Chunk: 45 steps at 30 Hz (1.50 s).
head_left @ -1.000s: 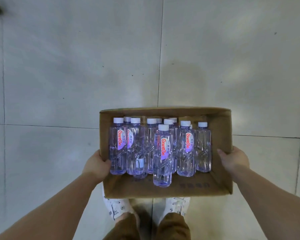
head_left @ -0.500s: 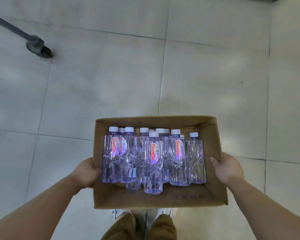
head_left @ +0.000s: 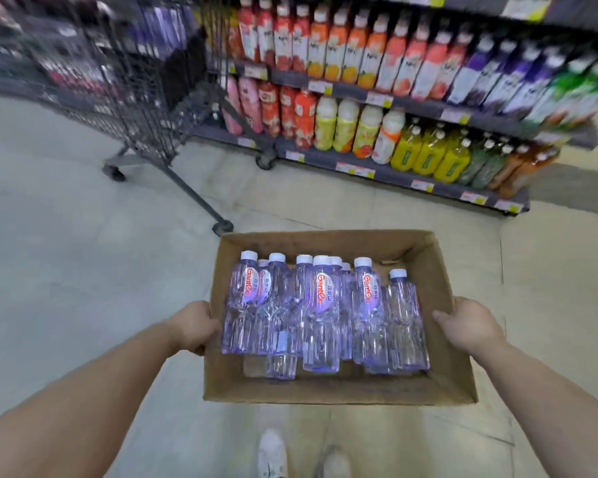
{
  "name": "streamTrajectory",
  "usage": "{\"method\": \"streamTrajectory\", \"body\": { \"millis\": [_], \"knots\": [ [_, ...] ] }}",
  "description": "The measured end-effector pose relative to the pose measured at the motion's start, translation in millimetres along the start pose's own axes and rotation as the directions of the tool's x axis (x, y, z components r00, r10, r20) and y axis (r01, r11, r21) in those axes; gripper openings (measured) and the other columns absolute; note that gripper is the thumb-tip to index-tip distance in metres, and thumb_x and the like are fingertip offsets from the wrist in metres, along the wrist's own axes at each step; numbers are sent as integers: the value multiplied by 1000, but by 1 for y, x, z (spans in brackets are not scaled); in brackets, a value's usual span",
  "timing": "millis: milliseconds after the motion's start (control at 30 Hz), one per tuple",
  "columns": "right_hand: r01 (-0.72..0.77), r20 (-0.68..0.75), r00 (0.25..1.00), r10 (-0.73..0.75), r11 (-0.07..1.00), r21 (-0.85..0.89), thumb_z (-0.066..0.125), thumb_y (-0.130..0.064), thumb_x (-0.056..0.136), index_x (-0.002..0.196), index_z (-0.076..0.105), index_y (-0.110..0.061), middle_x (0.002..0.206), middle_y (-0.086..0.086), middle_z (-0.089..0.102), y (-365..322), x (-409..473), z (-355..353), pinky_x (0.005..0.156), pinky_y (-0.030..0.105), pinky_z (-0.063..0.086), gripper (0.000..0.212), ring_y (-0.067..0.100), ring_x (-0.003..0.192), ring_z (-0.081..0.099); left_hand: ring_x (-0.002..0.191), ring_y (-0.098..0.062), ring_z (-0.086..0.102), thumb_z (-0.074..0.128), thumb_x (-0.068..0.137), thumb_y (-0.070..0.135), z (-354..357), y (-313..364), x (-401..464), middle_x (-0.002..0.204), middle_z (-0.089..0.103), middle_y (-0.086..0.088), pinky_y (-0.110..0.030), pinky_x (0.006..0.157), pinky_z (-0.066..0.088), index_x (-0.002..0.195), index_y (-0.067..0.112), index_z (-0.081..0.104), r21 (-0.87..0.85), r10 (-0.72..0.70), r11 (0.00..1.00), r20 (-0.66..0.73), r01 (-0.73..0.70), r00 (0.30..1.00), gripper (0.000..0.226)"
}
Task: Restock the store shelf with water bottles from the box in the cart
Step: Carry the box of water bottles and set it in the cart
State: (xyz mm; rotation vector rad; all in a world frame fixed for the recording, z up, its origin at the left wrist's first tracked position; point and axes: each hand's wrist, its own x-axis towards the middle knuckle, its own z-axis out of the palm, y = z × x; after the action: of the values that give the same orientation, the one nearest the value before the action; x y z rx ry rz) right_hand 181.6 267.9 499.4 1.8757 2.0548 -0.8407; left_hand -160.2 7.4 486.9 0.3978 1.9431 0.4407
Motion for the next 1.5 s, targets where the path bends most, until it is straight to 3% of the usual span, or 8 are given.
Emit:
{"method": "streamTrajectory", "body": {
  "millis": [233,400,600,767,967,1200,1400,1500],
  "knots": [
    [227,28,974,-225,962,-153,58,-27,90,63,49,-14,72,5,58,-143,-77,-108,50,27,37,32,27,72,56,49,-29,53,58,65,10,-132,9,-115,63,54,-23,-32,48,45,75,-3,60,38,44,999,-188,-37,981,16],
    [430,10,900,-435,887,-170,61,-21,87,59,50,-17,63,2,57,-269,-125,-144,38,24,35,30,16,55,54,54,-29,55,61,68,12,-226,-11,-190,63,59,-17,-30,50,49,67,4,60,-22,54,997,-368,-67,928,8],
    [558,69,829,-555,811,-178,64,-23,88,83,63,-5,77,5,63,-444,-169,-114,40,22,40,18,20,67,62,35,-23,47,59,58,16,-363,-70,-242,47,52,-15,-20,38,38,56,2,62,-51,38,996,-458,-68,888,14],
    [636,116,766,-633,718,-282,63,-27,80,95,72,-2,94,11,70,-597,-188,-67,55,25,40,30,27,93,68,30,-22,46,60,55,17,-492,-117,-250,52,55,-18,-18,36,38,61,1,65,-81,-21,996,-541,-27,840,17],
    [637,64,770,-635,763,-107,61,-18,83,61,51,-11,70,6,61,-744,-193,-37,44,25,39,24,26,67,60,42,-24,44,56,45,19,-651,-126,-217,60,51,-19,-18,39,35,64,0,63,-66,-9,997,-610,-40,792,28],
    [620,96,784,-613,782,-71,61,-20,82,74,53,-10,73,2,57,-887,-105,-35,43,24,38,15,18,63,56,41,-20,41,57,57,9,-789,-77,-113,56,48,-16,-18,42,33,59,2,60,-64,10,996,-584,-59,812,8],
    [580,69,815,-576,808,-107,62,-23,86,92,64,-6,92,7,63,-1007,-11,-55,52,23,43,18,23,82,59,41,-23,47,61,61,10,-904,-11,-2,54,53,-18,-21,42,40,59,1,60,-13,31,999,-559,-46,829,9],
    [527,16,850,-527,846,-83,65,-26,84,105,68,-4,106,10,69,-1049,29,-68,71,30,52,30,26,96,67,39,-22,43,60,74,0,-960,31,54,51,50,-14,-21,43,39,60,4,56,6,75,996,-539,-85,839,14]
  ]
}}
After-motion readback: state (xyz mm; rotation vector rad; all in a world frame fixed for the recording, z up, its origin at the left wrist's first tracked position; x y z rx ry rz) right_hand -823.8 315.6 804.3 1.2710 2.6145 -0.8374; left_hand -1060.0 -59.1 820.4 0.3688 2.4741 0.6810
